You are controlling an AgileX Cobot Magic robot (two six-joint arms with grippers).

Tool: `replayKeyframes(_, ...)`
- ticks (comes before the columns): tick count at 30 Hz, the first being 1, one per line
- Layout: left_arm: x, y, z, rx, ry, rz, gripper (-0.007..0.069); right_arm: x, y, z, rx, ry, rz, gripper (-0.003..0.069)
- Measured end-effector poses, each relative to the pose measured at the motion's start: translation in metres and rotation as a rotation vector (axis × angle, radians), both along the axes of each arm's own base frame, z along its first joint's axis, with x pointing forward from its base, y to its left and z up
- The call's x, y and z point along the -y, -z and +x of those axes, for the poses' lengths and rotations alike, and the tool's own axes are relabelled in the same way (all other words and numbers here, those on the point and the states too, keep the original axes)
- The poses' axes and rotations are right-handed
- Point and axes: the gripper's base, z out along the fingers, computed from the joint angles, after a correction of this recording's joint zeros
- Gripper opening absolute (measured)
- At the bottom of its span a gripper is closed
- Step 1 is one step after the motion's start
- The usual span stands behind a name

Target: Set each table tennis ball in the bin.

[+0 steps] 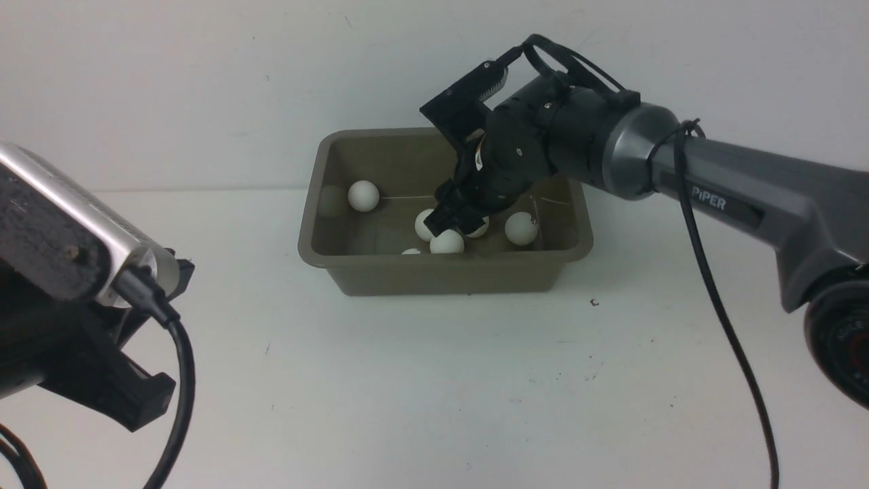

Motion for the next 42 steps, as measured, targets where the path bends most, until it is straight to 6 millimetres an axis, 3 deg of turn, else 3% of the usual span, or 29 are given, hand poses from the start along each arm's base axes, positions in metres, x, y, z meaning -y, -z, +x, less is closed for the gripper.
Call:
replayKeyframes(12, 0.000, 0.002, -0.001, -0.022, 0.005, 0.008, 0.0058, 0.003, 0.002, -0.004, -0.050, 0.017, -0.028, 0.0455)
replayKeyframes(18, 0.000, 0.001, -0.002, -0.017, 0.008, 0.012, 0.0058, 0.004, -0.002, -0.004, -0.040, 0.016, -0.035, 0.0447)
replayKeyframes(21, -0.003, -0.005, -0.007, 0.040, 0.009, 0.017, 0.0058, 0.010, -0.032, -0.008, 0.035, 0.011, -0.040, 0.0352)
replayKeyframes(22, -0.006, -0.011, -0.011, 0.097, 0.004, 0.018, 0.0058, 0.014, -0.052, -0.011, 0.086, 0.013, -0.033, 0.0301)
replayKeyframes(23, -0.006, -0.011, -0.012, 0.102, 0.003, 0.016, 0.0058, 0.014, -0.052, -0.011, 0.089, 0.013, -0.036, 0.0290)
replayKeyframes(24, -0.009, -0.017, -0.018, 0.155, -0.002, 0.013, 0.0058, 0.023, -0.090, -0.019, 0.178, 0.026, -0.005, 0.0184)
replayKeyframes(27, -0.015, -0.028, -0.032, 0.255, -0.012, 0.009, 0.0058, 0.037, -0.145, -0.037, 0.304, 0.059, 0.065, 0.0053)
replayKeyframes(32, -0.029, -0.040, -0.061, 0.367, -0.051, -0.007, 0.0058, 0.079, -0.243, -0.087, 0.520, 0.106, 0.176, -0.0012)
replayKeyframes(35, -0.036, -0.039, -0.069, 0.361, -0.083, -0.003, 0.0058, 0.094, -0.270, -0.109, 0.579, 0.118, 0.192, -0.0014)
replayKeyframes(36, -0.036, -0.039, -0.069, 0.356, -0.085, -0.007, 0.0058, 0.094, -0.270, -0.109, 0.579, 0.118, 0.191, -0.0015)
replayKeyframes(39, -0.044, -0.028, -0.076, 0.340, -0.149, 0.008, 0.0058, 0.113, -0.292, -0.137, 0.633, 0.113, 0.179, -0.0015)
replayKeyframes(42, -0.051, -0.012, -0.082, 0.323, -0.204, -0.005, 0.0058, 0.132, -0.291, -0.165, 0.657, 0.101, 0.139, -0.0015)
